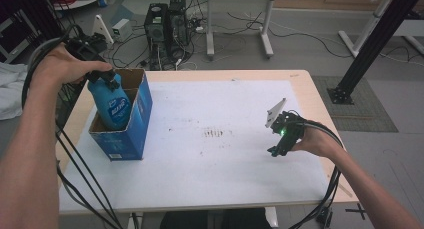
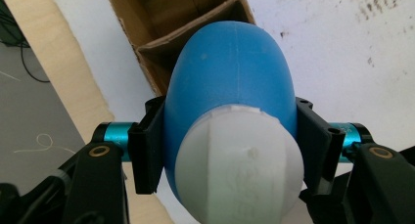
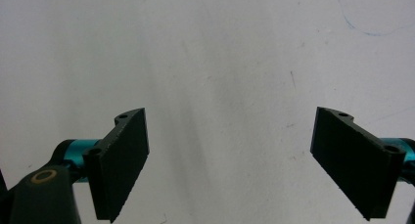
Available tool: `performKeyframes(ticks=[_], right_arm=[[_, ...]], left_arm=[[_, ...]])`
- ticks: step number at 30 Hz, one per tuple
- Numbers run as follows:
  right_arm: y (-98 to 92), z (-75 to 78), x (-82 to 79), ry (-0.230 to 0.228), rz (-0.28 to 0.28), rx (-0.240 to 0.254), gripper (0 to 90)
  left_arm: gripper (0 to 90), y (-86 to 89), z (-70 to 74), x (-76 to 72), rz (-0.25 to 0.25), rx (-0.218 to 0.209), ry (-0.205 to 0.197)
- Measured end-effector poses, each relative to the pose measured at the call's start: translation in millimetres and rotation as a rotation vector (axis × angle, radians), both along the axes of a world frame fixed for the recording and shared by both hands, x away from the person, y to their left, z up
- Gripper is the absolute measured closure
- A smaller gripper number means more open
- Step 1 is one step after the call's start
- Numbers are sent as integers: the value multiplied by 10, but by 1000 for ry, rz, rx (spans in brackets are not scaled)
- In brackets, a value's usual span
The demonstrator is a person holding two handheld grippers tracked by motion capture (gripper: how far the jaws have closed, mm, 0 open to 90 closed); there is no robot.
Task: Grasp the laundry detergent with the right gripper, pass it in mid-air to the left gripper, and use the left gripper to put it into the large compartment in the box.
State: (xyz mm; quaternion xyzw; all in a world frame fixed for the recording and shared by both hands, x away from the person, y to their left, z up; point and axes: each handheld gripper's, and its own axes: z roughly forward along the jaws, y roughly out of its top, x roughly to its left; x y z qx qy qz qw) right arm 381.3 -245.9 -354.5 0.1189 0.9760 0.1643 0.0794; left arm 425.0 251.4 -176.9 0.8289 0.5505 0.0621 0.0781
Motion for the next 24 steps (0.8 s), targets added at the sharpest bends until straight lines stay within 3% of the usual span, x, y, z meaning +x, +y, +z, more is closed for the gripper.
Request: performKeyframes(ticks=[6, 9, 10, 24], right_arm=[[1, -26, -11, 4, -3, -2, 135], [0, -32, -12, 4, -4, 1, 135], [-2, -49, -17, 7, -4, -4, 135], [14, -84, -37, 2, -3, -22, 135]], left_arm=[[379, -14, -188, 24, -19, 2, 17], [379, -14, -188, 24, -19, 2, 17], [379, -36, -272, 27, -39, 14, 27], [379, -45, -589, 14, -91, 19, 49]])
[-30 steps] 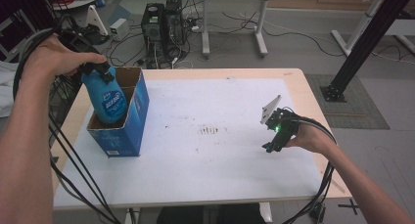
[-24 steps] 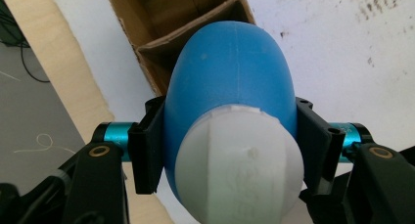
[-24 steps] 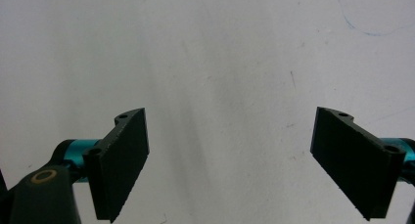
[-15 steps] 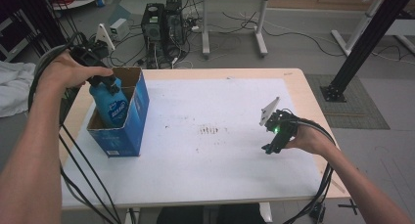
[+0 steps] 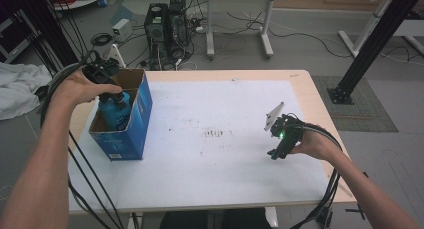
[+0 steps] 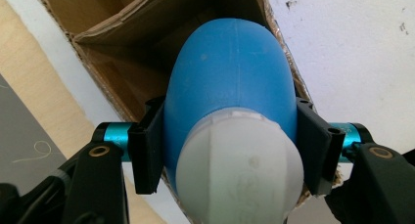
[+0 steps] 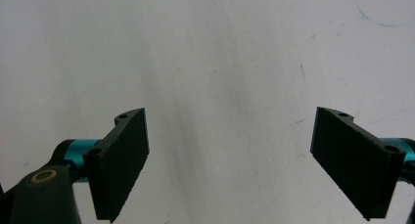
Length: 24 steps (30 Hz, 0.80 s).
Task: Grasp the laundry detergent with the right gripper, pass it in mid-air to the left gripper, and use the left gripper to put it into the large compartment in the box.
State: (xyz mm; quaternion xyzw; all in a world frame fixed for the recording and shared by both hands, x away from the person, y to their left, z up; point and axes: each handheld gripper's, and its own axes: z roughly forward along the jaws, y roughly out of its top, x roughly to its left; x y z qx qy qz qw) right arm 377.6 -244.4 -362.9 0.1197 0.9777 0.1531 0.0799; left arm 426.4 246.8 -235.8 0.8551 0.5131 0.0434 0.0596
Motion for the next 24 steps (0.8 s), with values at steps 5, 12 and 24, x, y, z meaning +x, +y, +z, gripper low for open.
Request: performKeyframes(ticks=[5, 12, 24], right_arm=[[-1, -14, -3, 4, -5, 0, 135], [9, -34, -4, 7, -2, -6, 135], [21, -49, 3, 11, -2, -11, 135]], left_arm=[[379, 5, -90, -4, -38, 10, 2], [379, 24, -195, -24, -48, -6, 5], [379, 68, -300, -51, -79, -3, 8]])
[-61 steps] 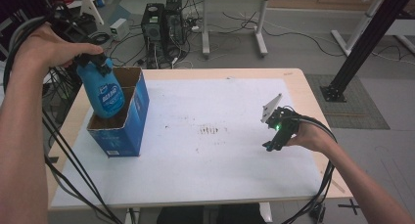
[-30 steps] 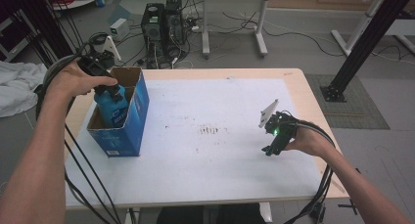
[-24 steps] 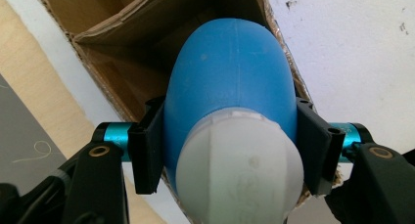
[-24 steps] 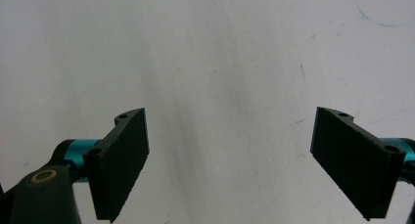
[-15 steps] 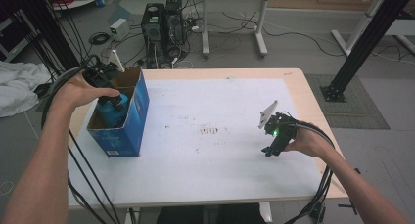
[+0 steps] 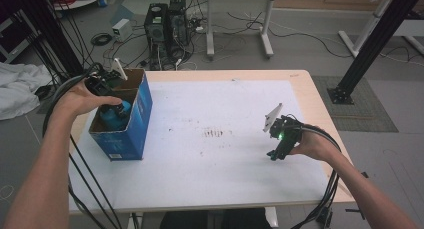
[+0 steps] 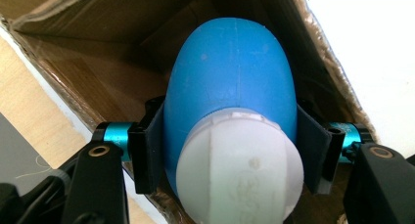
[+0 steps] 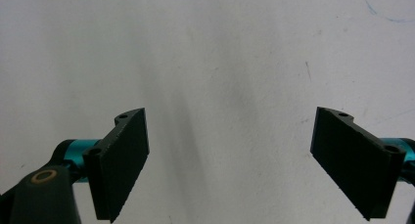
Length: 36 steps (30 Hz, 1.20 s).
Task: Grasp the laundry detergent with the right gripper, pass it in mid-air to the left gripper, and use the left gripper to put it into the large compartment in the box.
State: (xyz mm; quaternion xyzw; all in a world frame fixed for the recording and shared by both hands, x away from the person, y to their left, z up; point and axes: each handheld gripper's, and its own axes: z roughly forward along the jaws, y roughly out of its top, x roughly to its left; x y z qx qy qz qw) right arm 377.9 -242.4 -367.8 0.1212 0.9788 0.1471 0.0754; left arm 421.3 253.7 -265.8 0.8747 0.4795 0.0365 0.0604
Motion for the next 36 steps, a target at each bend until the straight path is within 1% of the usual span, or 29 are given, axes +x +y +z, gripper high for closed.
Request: performKeyframes(ticks=[2, 5, 9, 10, 14, 16, 18, 19, 22, 25, 33, 34, 36], right_arm=[[6, -5, 0, -1, 1, -2, 135], [14, -10, -6, 0, -1, -3, 135], [7, -10, -4, -1, 0, -5, 135], [6, -10, -3, 1, -2, -4, 135], [7, -2, -10, -3, -8, 3, 135], [2, 6, -18, -4, -6, 5, 135], [-3, 6, -22, -4, -9, 7, 135], [-5, 6, -21, -5, -8, 6, 135], [-6, 7, -20, -6, -10, 7, 135], [-1, 6, -21, -6, -11, 11, 135], [9, -6, -20, -4, -8, 7, 135], [9, -7, -19, -3, -6, 5, 135], [5, -15, -21, -2, -9, 5, 135]], left_arm=[[378, 4, -22, -5, 8, -7, -3], [379, 14, -54, -12, 6, -10, -5], [378, 12, -56, -21, -1, -6, -3], [378, 11, -50, -18, -9, 2, 5], [377, -4, -48, -23, -16, 15, 13], [376, -7, -50, -23, -16, 16, 11], [376, -16, -59, -19, -11, 10, -1], [375, -15, -55, -11, -19, 15, 3], [375, -26, -59, -6, -10, 11, 3], [374, -16, -55, -2, -16, 15, 10], [372, -21, -59, -2, -12, 12, 12], [372, -23, -60, 5, -21, 18, 14], [362, -34, -63, 9, -21, 20, 19]])
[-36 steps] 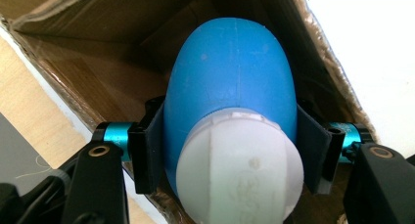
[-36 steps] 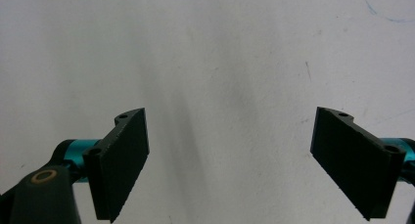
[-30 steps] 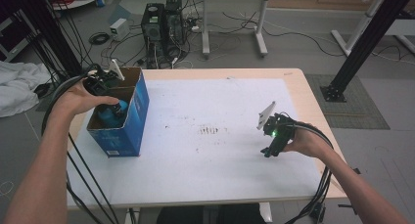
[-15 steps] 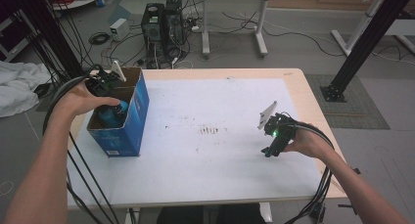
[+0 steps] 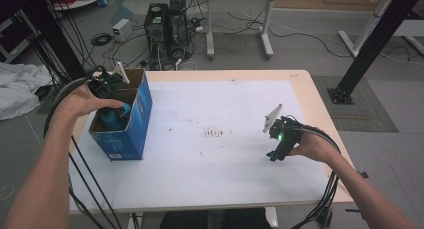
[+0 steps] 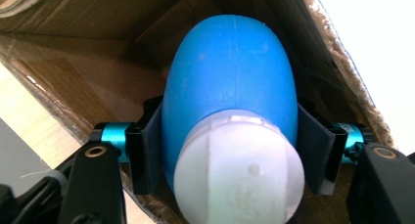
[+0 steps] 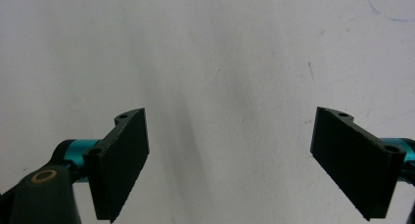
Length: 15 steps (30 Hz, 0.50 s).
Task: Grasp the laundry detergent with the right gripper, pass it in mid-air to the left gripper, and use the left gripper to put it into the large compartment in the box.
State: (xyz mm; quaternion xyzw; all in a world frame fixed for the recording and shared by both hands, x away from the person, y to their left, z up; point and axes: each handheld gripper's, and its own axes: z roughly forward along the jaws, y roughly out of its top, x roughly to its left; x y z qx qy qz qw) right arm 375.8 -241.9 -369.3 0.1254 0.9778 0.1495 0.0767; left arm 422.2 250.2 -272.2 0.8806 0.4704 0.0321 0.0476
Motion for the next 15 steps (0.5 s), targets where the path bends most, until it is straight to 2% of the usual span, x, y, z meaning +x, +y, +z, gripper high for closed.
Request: performKeyframes(ticks=[15], right_arm=[[0, -16, -12, 4, -4, 0, 135]], left_arm=[[337, -7, -5, 21, -5, -1, 7]])
